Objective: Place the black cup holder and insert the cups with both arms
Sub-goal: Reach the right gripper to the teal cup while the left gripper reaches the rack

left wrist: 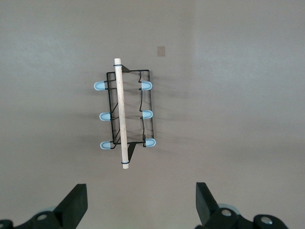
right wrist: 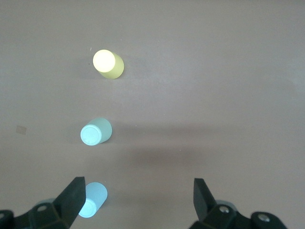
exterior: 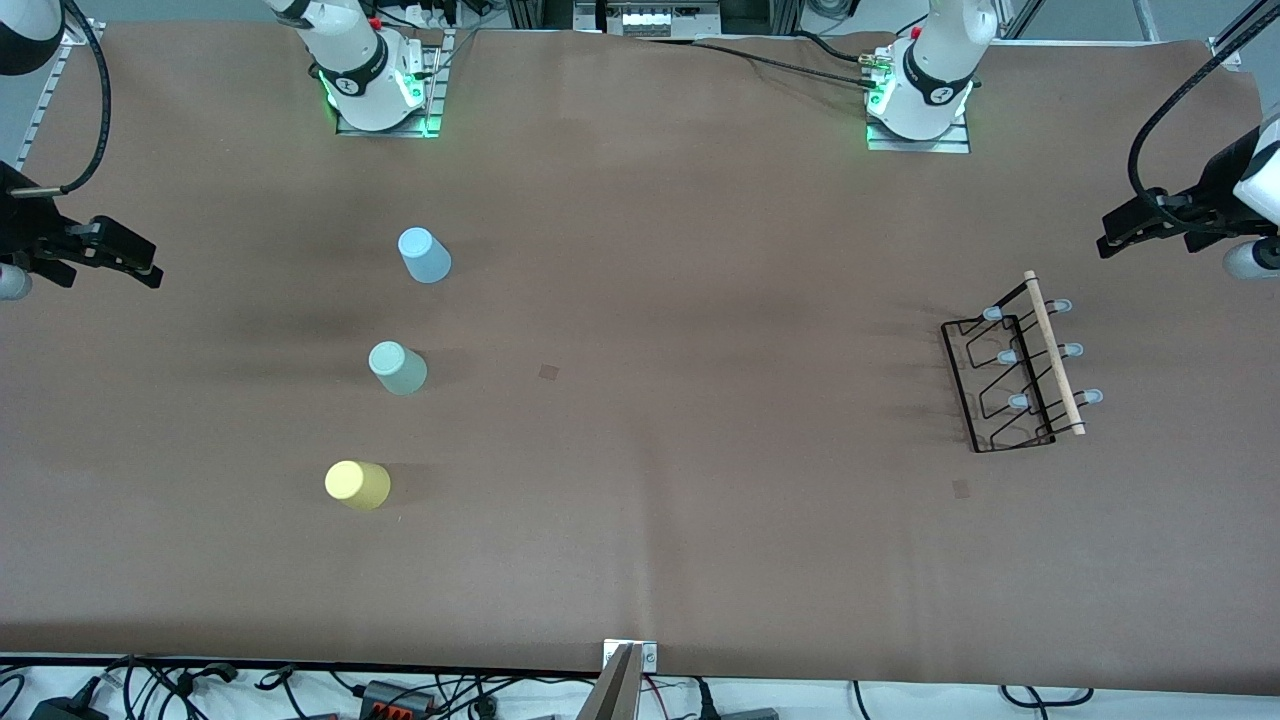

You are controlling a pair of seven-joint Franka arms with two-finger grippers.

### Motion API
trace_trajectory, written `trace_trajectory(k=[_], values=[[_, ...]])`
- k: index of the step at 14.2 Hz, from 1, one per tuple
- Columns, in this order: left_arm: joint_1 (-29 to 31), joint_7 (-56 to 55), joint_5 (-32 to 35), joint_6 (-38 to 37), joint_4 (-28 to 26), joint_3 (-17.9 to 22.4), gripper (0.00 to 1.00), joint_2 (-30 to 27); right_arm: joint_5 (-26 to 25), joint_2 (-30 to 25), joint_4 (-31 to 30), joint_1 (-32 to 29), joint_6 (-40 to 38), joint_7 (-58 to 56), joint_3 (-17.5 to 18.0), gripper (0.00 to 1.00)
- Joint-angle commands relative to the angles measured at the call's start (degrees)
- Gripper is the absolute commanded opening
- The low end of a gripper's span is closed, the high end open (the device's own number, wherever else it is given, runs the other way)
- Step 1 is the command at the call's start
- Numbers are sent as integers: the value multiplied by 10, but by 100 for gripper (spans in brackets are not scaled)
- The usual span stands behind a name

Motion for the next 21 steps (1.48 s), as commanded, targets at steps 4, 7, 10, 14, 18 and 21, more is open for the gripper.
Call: trace_trajectory(k=[4, 7, 10, 14, 18, 21], values=[[1, 8, 11, -6, 10, -1, 100, 1, -4, -13, -2, 2, -6, -2, 3, 100], [1, 9, 14, 21, 2, -1, 100, 14, -3, -12, -2, 2, -5, -2, 3, 100], [1, 9, 14, 46, -11, -1, 100, 65, -3, -12, -2, 2, -8, -1, 3, 100], [35, 58, 14, 185, -108, 0, 100, 96, -3, -7, -4, 2, -8, -1, 3, 100], [55, 74, 14, 296, -216, 1, 100, 82, 0, 17, -3, 13, -5, -1, 4, 100], [58, 74, 14, 306, -244, 0, 100, 83, 4, 48, -2, 33, 4, 2, 5, 100]])
